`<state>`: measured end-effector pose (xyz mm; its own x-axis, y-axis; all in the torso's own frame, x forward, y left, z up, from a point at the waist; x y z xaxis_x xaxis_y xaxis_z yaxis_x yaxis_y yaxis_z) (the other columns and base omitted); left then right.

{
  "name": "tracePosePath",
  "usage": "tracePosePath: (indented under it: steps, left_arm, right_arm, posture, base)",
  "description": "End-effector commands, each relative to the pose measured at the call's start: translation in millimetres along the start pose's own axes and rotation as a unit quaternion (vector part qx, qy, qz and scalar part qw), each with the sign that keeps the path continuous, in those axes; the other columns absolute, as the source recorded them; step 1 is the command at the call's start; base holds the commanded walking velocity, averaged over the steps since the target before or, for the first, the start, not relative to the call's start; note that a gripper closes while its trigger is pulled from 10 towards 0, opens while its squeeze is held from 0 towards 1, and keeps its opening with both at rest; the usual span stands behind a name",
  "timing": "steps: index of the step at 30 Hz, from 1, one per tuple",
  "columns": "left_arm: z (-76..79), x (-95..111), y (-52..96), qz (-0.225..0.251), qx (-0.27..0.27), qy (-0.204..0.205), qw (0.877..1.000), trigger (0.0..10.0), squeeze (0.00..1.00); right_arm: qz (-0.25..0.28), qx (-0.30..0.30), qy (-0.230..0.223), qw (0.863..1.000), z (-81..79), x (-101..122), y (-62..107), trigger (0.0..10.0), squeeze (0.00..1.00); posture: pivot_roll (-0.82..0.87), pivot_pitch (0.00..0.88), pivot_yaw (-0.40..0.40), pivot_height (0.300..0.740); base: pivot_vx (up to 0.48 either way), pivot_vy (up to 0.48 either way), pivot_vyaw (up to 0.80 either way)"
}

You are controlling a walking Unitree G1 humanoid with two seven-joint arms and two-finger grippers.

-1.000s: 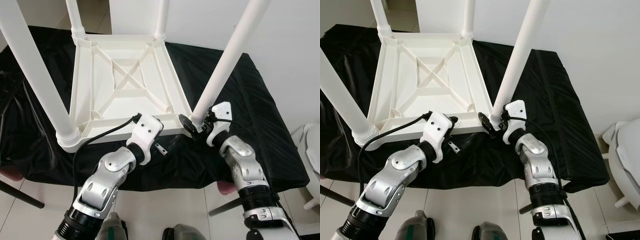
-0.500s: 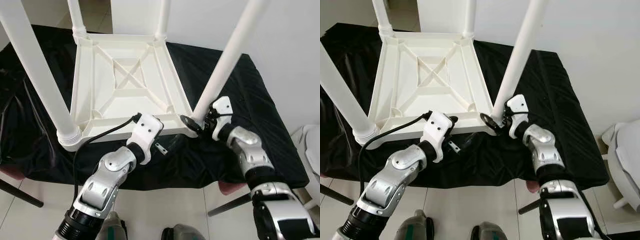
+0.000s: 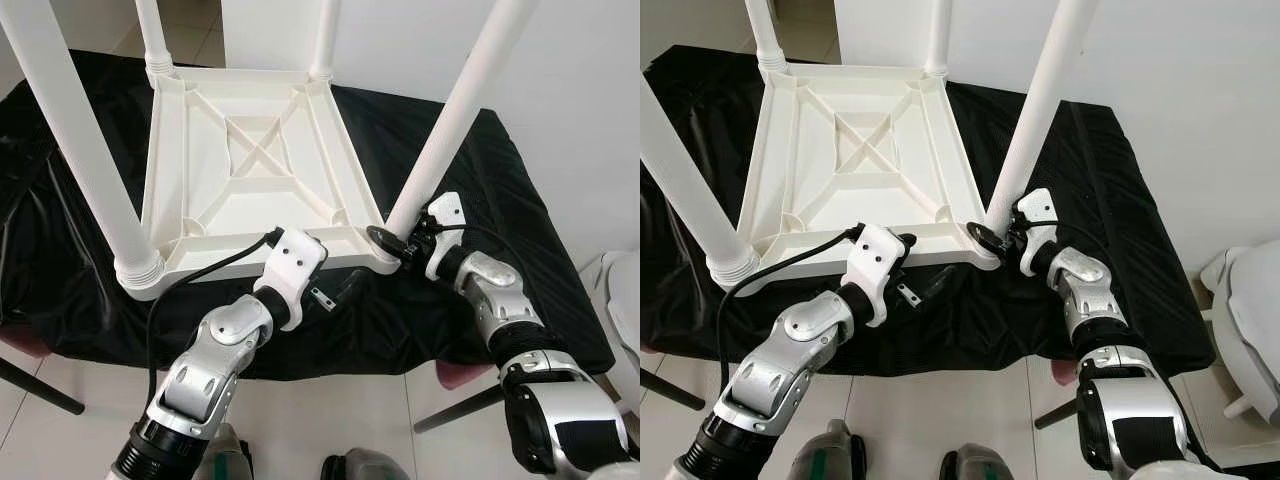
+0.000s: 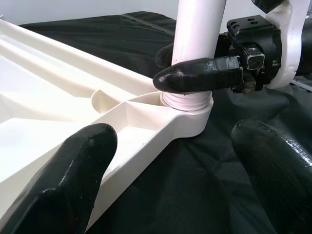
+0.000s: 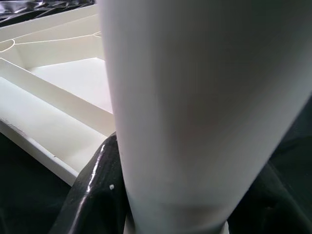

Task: Building children table

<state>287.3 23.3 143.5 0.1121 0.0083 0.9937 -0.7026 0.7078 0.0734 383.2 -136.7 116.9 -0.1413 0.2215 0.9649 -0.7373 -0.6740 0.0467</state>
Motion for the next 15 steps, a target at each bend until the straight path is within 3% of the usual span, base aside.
tracePosePath:
  steps: [1, 2, 3, 11, 14, 15]
  left_arm:
    - [4.0, 0, -0.4, 0.0, -0.002, 0.001, 1.0, 10.0, 0.0]
    - [4.0, 0, -0.4, 0.0, -0.002, 0.001, 1.0, 10.0, 0.0]
    - [4.1, 0, -0.6, 0.001, -0.002, 0.0, 1.0, 10.0, 0.0]
    - [7.1, 3, -1.5, 0.008, -0.009, 0.005, 1.0, 10.0, 0.0]
    - [8.6, 2, -0.6, 0.006, -0.011, 0.009, 1.0, 10.0, 0.0]
    - [8.7, 2, -0.3, 0.005, -0.013, 0.01, 1.0, 10.0, 0.0]
  right_arm:
    - [-0.015, -0.002, -0.007, 1.0, -2.5, -9, 1.9, 8.0, 0.0]
    - [-0.015, -0.002, -0.007, 1.0, -2.5, -9, 1.9, 8.0, 0.0]
    - [-0.013, -0.012, -0.025, 1.0, -2.6, -9, 0.5, 10.0, 0.0]
    - [-0.009, -0.115, -0.09, 0.989, -10.0, -10, -8.7, 10.0, 0.0]
    - [-0.022, -0.164, -0.11, 0.98, -9.1, -14, -8.6, 10.0, 0.0]
    - [-0.035, -0.216, -0.112, 0.969, -6.6, -16, -5.2, 10.0, 0.0]
  posture:
    - [0.01, 0.0, -0.103, 0.74]
    - [0.01, 0.0, -0.103, 0.74]
    - [0.01, 0.0, -0.101, 0.74]
    - [-0.01, 0.009, -0.083, 0.74]
    - [-0.01, 0.014, -0.077, 0.74]
    - [-0.02, 0.018, -0.074, 0.74]
  base:
    - [0.0, 0.0, 0.0]
    - [0.0, 0.0, 0.0]
    - [0.0, 0.0, 0.0]
    - [0.0, 0.0, 0.0]
    - [0.0, 0.0, 0.0]
    - [0.0, 0.0, 0.0]
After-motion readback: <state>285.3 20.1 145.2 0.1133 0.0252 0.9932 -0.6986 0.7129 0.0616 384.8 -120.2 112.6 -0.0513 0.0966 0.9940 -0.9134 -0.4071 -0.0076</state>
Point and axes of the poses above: a point about 5 cm out from each wrist's last joint towards the gripper, its own y axis pointing back from the gripper into the wrist, its own x axis along the axis of the wrist's last joint, z = x × y, the point moved 5 cm from there along -y, pointing out of the wrist towards the gripper, and after that the axes turned 10 degrees about y, right-handed, at the moved point
